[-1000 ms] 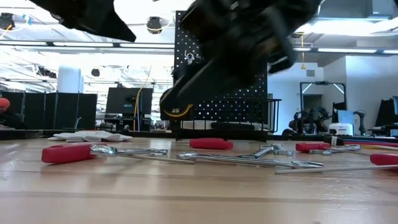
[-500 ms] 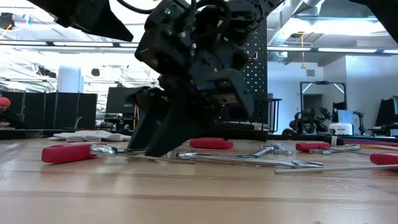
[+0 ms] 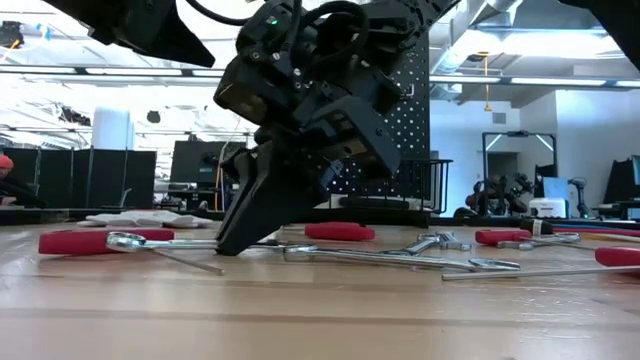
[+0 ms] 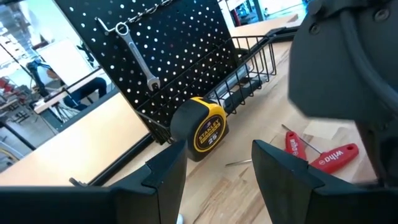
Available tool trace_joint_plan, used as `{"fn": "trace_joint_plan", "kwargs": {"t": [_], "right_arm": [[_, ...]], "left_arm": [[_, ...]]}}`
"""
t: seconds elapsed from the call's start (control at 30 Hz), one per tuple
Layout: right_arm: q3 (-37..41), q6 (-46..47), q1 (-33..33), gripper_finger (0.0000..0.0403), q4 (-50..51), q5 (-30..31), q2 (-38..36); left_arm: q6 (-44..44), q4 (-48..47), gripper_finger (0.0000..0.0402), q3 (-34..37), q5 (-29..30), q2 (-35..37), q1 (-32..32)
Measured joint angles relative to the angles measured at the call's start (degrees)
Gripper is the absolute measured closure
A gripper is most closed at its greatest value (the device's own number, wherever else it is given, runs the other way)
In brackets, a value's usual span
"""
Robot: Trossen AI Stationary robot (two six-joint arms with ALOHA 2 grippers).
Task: Hang tools onto peg board
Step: Hang the silver wrench on the peg board
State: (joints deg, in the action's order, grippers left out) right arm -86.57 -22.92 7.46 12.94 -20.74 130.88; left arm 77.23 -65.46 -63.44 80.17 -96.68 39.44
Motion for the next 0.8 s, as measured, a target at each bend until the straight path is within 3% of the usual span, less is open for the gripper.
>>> {"fn": "trace_joint_plan", "kwargs": {"t": [0.13,0.27,0.37,0.53,0.8], "right_arm": [[7.98,3.55,-0.04,0.0378,-6.09,3.26,-5.22],[19.56,7.74,-0.51,0.0385,-14.17,4.27,-13.79],[29.12,11.01,-0.46,0.0390,-20.40,8.34,-20.20],[43.25,15.89,0.80,0.0390,-37.42,13.09,-30.20],[53.79,18.16,2.99,0.0390,-62.76,14.82,-35.33]], "left_arm": [[1.13,-1.00,0.0224,0.00,-0.03,0.00,0.96],[2.75,-1.94,0.0224,0.00,0.06,0.02,1.44],[3.00,-2.12,0.0224,0.00,0.65,0.02,1.44],[3.63,-2.09,0.0224,-0.02,1.48,0.02,1.28],[4.03,-0.14,0.0224,-0.04,3.85,0.02,0.51]]}}
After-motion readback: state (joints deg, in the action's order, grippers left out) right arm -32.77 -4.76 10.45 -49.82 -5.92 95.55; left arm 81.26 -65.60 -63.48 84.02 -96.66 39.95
